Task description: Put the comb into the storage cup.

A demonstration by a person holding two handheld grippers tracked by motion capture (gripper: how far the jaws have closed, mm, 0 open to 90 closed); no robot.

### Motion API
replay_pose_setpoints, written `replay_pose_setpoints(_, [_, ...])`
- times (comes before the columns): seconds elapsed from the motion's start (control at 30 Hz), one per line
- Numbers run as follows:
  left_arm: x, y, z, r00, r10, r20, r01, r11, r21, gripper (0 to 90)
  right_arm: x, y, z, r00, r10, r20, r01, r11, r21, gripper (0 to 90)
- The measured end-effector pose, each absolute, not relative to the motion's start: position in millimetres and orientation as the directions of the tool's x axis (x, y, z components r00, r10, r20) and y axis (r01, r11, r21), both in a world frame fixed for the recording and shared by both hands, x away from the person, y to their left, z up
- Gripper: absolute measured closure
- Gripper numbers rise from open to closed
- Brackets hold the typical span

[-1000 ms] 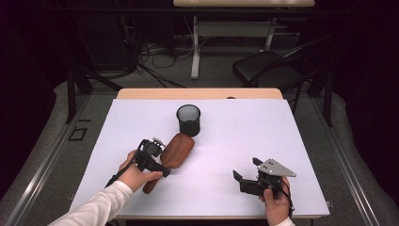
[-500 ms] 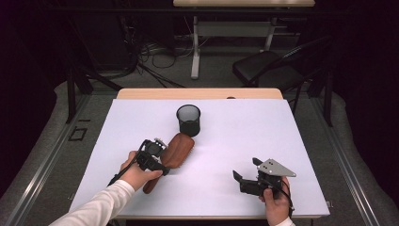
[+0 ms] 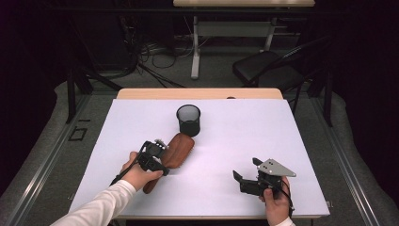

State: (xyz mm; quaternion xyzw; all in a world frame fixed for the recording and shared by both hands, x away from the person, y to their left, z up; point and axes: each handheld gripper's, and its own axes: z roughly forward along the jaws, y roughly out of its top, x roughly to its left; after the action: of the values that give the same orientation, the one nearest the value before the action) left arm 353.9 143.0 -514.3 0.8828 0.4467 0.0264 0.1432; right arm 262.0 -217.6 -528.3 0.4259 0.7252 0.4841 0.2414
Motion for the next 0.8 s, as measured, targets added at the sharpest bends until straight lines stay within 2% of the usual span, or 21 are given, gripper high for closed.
replay_pose_setpoints(0.2, [354.1,143.7,-516.6,0.571,0.813,-0.111,0.809,-0.534,0.246,52.9,262.0,-217.3,-528.3,-0.523,0.85,0.064,0.385,0.168,0.907,12.4])
replay_pose_setpoints(0.8, [354.4,141.3,-521.4,0.552,0.827,-0.107,0.817,-0.511,0.266,57.4,262.4,-217.2,-528.9,-0.524,0.849,0.063,0.384,0.169,0.908,12.4])
